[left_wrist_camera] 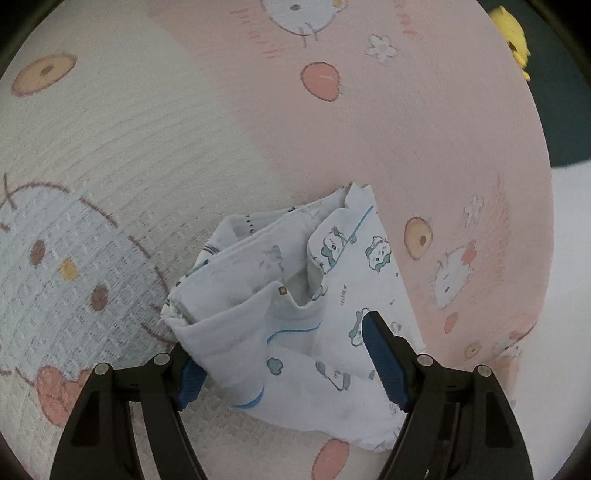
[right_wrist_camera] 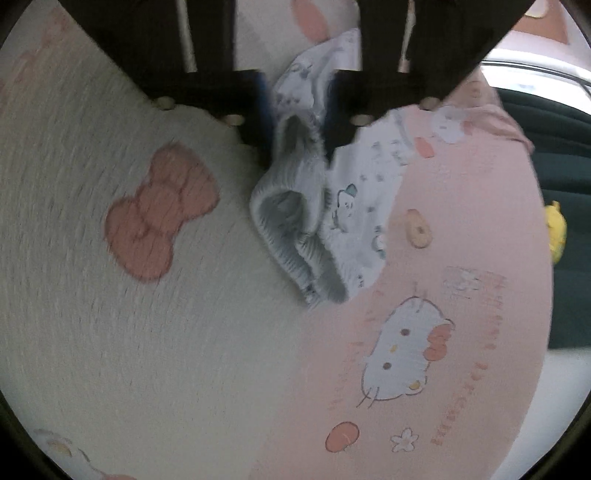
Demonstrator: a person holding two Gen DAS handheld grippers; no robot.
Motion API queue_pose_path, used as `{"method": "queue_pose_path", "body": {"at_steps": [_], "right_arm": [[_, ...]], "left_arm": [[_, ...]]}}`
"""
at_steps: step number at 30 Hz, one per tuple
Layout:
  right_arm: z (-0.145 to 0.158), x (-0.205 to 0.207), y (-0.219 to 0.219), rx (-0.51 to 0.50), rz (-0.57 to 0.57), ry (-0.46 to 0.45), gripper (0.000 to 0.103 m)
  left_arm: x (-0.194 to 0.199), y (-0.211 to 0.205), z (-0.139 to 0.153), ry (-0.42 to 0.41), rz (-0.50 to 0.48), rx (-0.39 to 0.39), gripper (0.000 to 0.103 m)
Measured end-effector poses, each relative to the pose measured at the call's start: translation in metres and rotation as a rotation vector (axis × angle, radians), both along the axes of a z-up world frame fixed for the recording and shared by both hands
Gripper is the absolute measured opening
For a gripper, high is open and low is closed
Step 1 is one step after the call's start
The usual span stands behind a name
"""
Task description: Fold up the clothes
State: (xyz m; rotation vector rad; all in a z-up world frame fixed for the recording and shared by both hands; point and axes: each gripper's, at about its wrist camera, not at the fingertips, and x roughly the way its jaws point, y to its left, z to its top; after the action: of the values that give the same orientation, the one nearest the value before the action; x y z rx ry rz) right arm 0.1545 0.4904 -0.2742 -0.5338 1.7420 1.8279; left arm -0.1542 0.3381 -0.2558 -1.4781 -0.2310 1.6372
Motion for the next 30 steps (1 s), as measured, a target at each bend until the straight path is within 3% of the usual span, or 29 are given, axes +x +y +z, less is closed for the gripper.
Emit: {"method": "queue_pose_path", "body": {"at_steps": [1,2,3,5,10,14,18,25,30], "right_arm": [[0.002,-0.001,0.0,0.011,0.001,-0.005,0.012],[0.003,-0.003,-0.002,0.025,0.008,-0.016,0.012],[0.006,-0.005,-0.001,0.054,0.024,-0.042,0.012],[0.013,-0.009,-0.001,0.11,0.056,-0.089,0.011],[0.032,-0.014,-0.007,0.252,0.14,-0.166,0.01],[0.048,-0.004,-0.021,0.335,0.189,-0.205,0.01],[0.056,0.002,-0.027,0.316,0.199,-0.206,0.01],[0.053,0.04,-0.058,0.245,0.267,-0.201,0.01],[0.047,0.063,-0.083,0.232,0.321,-0.199,0.01]], "left_arm": [[0.002,0.001,0.002,0.022,-0.008,-0.005,0.075],[0.003,-0.001,0.003,0.045,-0.008,-0.017,0.067],[0.005,-0.001,0.003,0.076,-0.003,-0.043,0.043],[0.007,0.001,0.003,0.13,-0.002,-0.099,0.019],[0.004,-0.013,0.007,0.144,-0.005,-0.088,0.013],[0.014,-0.005,0.022,0.201,-0.031,-0.097,0.012],[0.019,-0.018,0.036,0.236,-0.056,-0.114,0.012],[0.021,-0.055,0.035,0.192,-0.042,-0.127,0.012],[0.03,-0.114,0.03,0.144,-0.029,-0.143,0.012]]}}
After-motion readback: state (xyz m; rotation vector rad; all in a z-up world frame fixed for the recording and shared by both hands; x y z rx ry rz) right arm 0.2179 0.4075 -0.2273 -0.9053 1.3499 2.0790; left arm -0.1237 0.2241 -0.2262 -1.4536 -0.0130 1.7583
